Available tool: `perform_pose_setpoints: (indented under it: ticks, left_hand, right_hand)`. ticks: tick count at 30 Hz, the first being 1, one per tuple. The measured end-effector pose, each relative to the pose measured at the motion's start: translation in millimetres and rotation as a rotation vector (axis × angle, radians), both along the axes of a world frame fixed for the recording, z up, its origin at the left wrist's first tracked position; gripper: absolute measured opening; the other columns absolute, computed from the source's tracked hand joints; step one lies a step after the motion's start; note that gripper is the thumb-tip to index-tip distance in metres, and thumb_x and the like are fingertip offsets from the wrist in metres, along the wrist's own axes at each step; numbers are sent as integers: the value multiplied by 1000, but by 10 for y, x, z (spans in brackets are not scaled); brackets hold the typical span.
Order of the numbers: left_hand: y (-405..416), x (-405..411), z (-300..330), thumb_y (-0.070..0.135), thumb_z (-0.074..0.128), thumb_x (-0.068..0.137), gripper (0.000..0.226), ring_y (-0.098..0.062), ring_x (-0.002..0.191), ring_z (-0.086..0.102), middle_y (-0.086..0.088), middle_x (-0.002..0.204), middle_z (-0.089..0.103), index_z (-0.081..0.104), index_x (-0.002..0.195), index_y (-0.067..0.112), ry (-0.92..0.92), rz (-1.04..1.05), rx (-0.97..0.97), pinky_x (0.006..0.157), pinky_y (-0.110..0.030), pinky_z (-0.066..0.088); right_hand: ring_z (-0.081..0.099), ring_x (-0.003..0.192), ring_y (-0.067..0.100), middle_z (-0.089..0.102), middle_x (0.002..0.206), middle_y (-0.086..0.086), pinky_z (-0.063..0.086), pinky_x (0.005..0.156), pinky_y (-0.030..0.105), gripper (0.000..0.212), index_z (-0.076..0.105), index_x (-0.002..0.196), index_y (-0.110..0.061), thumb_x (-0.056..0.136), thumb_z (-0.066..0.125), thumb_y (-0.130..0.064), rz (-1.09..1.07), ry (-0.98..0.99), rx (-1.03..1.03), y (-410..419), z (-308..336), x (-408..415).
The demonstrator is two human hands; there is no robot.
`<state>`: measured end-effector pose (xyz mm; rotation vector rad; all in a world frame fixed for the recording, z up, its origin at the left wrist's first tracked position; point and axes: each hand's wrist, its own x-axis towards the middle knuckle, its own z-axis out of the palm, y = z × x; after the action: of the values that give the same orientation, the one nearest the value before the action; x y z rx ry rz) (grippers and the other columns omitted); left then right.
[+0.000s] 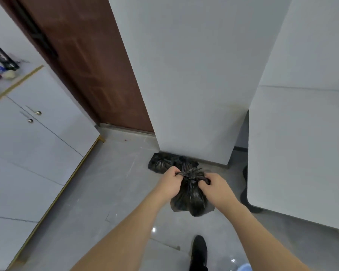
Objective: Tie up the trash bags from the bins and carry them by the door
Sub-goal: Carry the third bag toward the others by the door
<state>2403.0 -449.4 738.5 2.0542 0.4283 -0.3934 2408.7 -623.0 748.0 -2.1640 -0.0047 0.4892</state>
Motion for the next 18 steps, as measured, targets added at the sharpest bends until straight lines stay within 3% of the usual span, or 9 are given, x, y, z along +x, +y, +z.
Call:
perform_pose_setpoints:
  ticks: [4, 9, 14, 18]
  left_hand:
    - [50, 692, -271, 27, 45, 95, 13, -16, 88, 59, 0, 93, 62, 55, 88, 27, 65, -20, -2, 79, -34, 49]
    - [86, 1559, -1061, 25, 43, 96, 14, -10, 83, 57, 4, 89, 60, 55, 89, 28, 84, -143, 37, 68, -28, 43]
    - [53, 2318, -2984, 23, 42, 96, 15, -11, 85, 57, 5, 90, 60, 56, 95, 25, 147, -260, 10, 70, -29, 45]
    - [115, 2616, -4829, 18, 44, 95, 18, -19, 83, 56, 3, 81, 57, 52, 81, 27, 172, -276, -15, 69, -32, 42]
  right_hand:
    - [59, 73, 13, 64, 81, 4, 43, 57, 25, 18, 61, 81, -9, 87, 53, -24, -78, 56, 13, 65, -312, 610]
    - [57, 68, 11, 61, 77, 1, 39, 52, 22, 17, 59, 80, -11, 87, 52, -24, -172, 142, -12, 199, -1086, 1251]
    - [55, 66, 10, 61, 77, -1, 39, 51, 25, 19, 60, 82, -13, 87, 51, -29, -232, 201, -156, 275, -2919, 1881]
    - [57, 70, 12, 63, 80, -2, 38, 53, 23, 17, 62, 88, -18, 87, 54, -32, -230, 281, -204, 291, -4655, 2149]
